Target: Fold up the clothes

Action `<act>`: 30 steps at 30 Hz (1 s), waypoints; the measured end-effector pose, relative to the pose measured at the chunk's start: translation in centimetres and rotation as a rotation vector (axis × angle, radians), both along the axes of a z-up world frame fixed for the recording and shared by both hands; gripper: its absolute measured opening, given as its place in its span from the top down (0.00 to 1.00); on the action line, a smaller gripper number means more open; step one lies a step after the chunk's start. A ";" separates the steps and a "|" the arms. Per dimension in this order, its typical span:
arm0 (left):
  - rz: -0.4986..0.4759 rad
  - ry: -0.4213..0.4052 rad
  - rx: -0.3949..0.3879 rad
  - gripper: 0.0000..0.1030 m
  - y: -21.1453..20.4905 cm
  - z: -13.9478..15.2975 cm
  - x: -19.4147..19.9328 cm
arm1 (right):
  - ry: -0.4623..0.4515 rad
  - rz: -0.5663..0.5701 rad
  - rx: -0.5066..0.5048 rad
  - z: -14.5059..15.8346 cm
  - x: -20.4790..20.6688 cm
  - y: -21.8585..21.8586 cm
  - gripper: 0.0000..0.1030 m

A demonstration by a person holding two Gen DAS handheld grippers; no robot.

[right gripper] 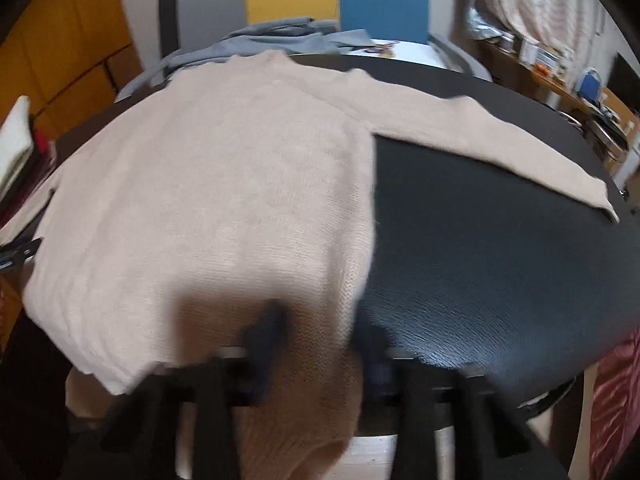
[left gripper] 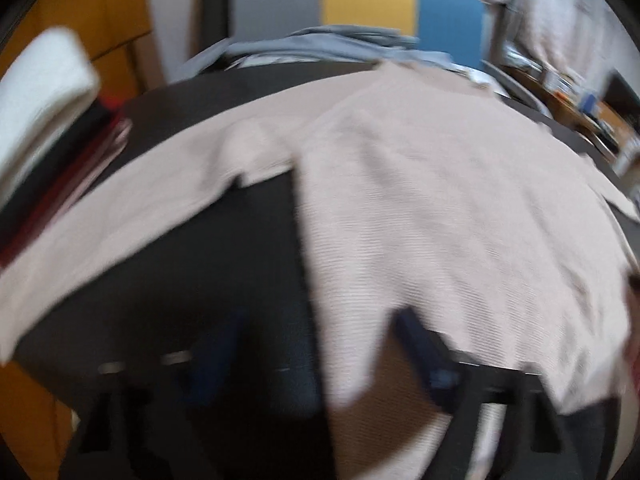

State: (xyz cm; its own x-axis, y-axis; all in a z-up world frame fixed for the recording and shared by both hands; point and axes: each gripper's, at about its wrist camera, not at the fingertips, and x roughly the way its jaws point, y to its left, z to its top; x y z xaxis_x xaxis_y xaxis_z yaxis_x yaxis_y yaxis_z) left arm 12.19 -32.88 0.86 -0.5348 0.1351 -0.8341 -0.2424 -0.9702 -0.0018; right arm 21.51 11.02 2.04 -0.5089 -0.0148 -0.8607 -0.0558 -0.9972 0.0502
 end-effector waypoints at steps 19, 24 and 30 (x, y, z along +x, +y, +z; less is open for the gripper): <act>-0.065 0.034 -0.025 0.53 5.2 3.3 -6.7 | 0.178 -0.562 -0.412 2.3 1.3 20.1 0.72; -0.068 0.074 -0.061 0.17 10.0 3.0 -11.6 | 0.187 -0.755 -0.366 2.6 -2.0 28.2 0.70; -0.090 0.068 -0.077 0.12 13.7 1.6 -14.6 | 0.112 -0.989 -0.385 0.4 -3.9 35.7 0.62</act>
State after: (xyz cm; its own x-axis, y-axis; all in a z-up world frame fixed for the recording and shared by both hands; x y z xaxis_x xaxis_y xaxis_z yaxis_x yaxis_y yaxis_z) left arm -2.38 -19.23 2.43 -0.5794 0.1220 -0.8059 -0.3256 -0.9411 0.0917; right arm 17.60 46.68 2.47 -0.5194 0.1868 -0.8338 -0.8073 -0.4271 0.4072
